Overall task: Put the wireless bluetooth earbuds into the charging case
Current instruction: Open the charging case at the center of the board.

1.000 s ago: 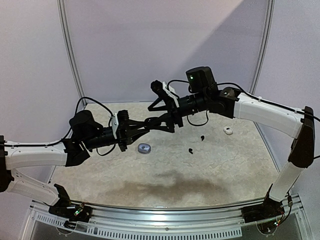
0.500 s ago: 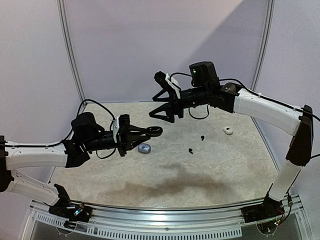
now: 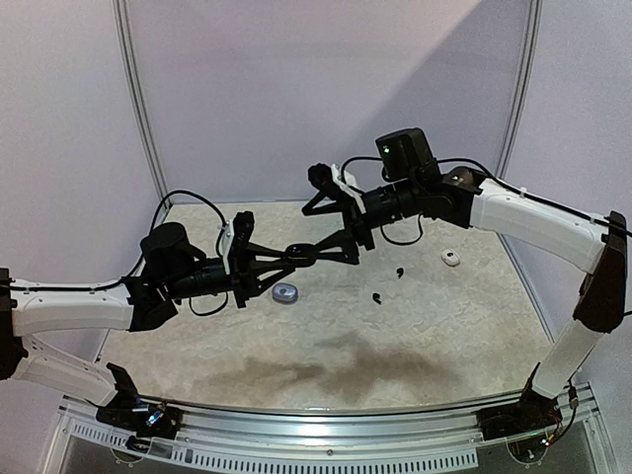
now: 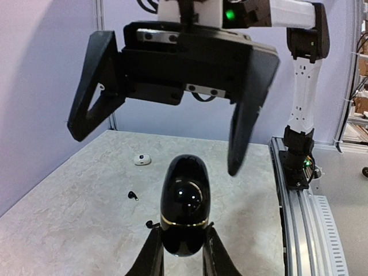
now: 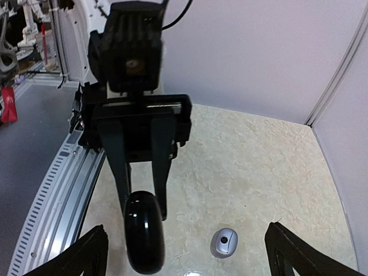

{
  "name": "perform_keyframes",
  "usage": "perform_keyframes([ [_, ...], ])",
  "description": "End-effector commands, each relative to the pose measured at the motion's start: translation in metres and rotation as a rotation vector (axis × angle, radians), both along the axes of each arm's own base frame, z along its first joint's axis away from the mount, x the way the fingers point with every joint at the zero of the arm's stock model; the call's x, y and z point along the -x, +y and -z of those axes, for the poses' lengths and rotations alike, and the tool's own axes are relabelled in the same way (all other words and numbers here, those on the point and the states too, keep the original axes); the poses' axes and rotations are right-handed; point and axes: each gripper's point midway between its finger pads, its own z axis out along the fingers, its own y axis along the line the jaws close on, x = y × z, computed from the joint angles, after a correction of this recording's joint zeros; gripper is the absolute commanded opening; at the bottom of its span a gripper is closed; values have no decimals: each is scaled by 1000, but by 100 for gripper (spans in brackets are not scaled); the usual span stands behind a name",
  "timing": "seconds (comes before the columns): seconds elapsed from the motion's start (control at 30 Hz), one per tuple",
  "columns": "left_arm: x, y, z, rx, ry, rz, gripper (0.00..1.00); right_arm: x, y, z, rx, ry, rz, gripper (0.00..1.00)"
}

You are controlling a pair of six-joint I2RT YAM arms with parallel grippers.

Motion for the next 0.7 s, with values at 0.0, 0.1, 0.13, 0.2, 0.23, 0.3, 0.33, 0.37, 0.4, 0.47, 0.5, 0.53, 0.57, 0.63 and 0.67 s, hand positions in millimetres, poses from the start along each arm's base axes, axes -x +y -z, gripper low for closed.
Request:
perform_keyframes([
  [0.0, -4, 4, 0, 15, 22, -17, 0, 10, 2, 18, 85, -140, 4, 98],
  [0.1, 0, 3, -2, 13, -5, 4, 0, -5, 7, 27, 111, -141, 65, 99],
  [0.13, 1, 3, -2, 10, -16, 6, 0, -8, 8, 28, 117, -138, 80, 99],
  [0.2, 2, 3, -2, 7, -23, 15, 0, -15, 10, 28, 123, -138, 108, 99],
  [0.23, 5, 2, 0, -6, -48, 31, 0, -18, 11, 26, 126, -138, 120, 98],
  [0.3, 9, 1, 2, -24, -88, 51, 0, -25, 12, 25, 136, -130, 148, 98],
  [0.33, 11, 1, 4, -34, -106, 60, 0, -29, 12, 23, 137, -126, 161, 97],
  [0.37, 12, 0, 6, -46, -127, 69, 0, -32, 12, 21, 135, -116, 172, 97],
  [0.4, 14, 0, 8, -55, -147, 80, 0, -36, 11, 21, 131, -100, 186, 96],
  [0.47, 18, -1, 10, -70, -179, 101, 0, -39, 9, 17, 117, -77, 191, 95],
  [0.5, 19, -1, 11, -77, -187, 109, 0, -41, 8, 14, 109, -69, 193, 95],
  [0.53, 19, -1, 13, -85, -190, 113, 0, -41, 7, 10, 98, -64, 194, 95],
  [0.57, 20, -2, 15, -91, -191, 118, 0, -41, 6, 8, 90, -60, 194, 95],
  [0.63, 21, -2, 18, -106, -189, 126, 0, -38, 5, 1, 72, -56, 185, 94],
  [0.67, 22, -2, 20, -112, -184, 133, 0, -37, 5, -1, 61, -55, 176, 94],
])
